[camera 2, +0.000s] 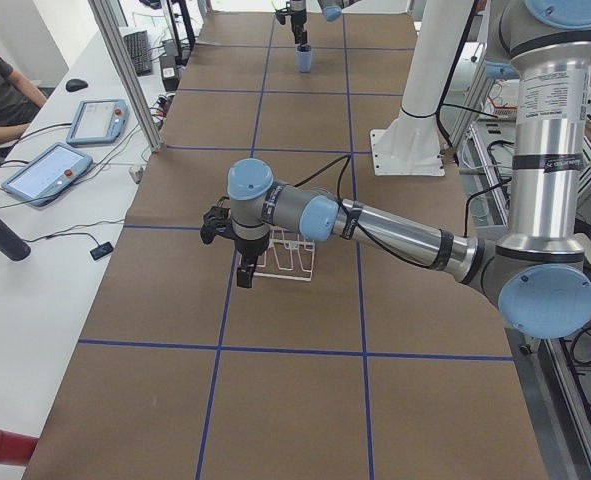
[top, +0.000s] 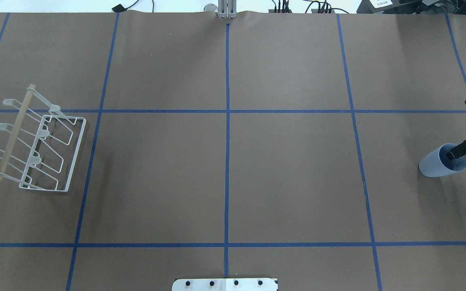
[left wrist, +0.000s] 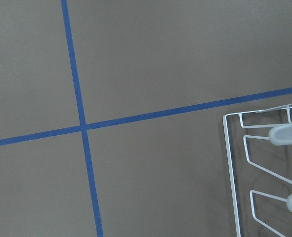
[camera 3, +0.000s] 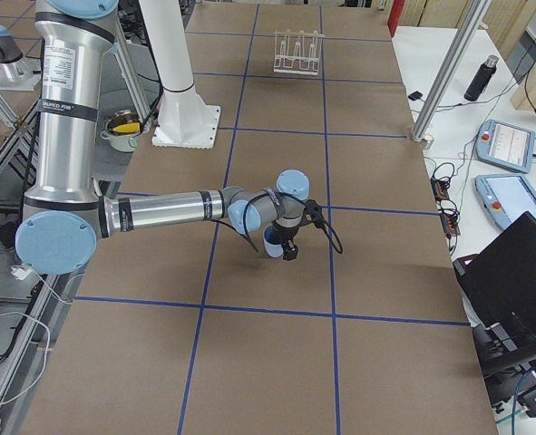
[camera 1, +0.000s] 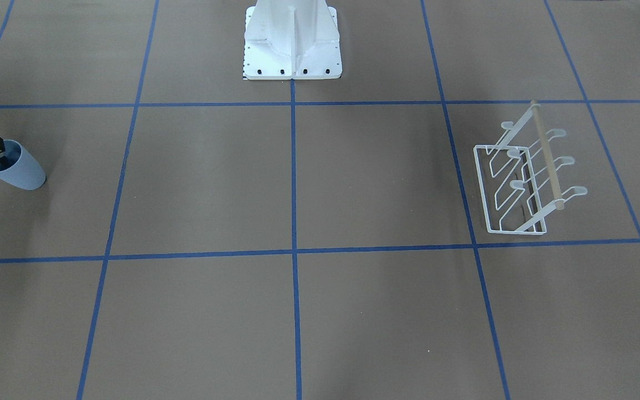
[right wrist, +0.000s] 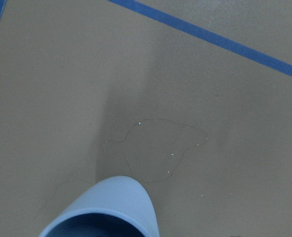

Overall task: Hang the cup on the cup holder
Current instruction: 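Lower the right gripper into the light blue cup's mouth and grasp its rim, then lift the cup with the right gripper toward center while the left arm swings in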

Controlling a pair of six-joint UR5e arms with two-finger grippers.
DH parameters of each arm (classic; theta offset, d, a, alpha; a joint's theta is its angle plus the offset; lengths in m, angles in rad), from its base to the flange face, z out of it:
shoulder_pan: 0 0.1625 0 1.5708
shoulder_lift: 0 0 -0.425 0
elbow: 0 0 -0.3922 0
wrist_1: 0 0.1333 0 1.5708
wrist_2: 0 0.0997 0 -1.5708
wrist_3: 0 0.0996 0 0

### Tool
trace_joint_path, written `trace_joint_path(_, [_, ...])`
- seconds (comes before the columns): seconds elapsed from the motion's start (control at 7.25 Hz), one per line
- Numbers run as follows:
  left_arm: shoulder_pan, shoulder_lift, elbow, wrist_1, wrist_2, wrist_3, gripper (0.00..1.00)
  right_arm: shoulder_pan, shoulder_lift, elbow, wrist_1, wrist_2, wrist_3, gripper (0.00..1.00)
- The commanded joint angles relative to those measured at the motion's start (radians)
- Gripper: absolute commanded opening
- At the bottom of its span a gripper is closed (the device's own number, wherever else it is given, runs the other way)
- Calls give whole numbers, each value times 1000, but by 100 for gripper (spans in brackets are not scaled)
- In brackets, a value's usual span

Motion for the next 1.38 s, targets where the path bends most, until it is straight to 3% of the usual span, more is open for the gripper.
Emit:
trace_joint_path(0.0, [0,-1,1,0,0,-4,98,-3,1,-13,-1,4,2,0])
trace_joint_path(0.28, [0,-1,1,0,0,-5,98,-1,0,-4,-1,10,6,0])
trace_joint_path(0.55, [2,-2,1,0,0,-5,98,55,-2,60,-1,107,19,0])
trace_joint_path(0.83, [3,-16,0,0,0,-5,98,112,15,59,-3,189,31,0])
trace_joint_path(0.97, [6,-39,-5,-2,0,-7,98,118,59,56,-3,230,105,0])
trace_joint_path(1.24, [61,-169,-7,-35,-32,-193,98,119,189,56,-3,322,327,0])
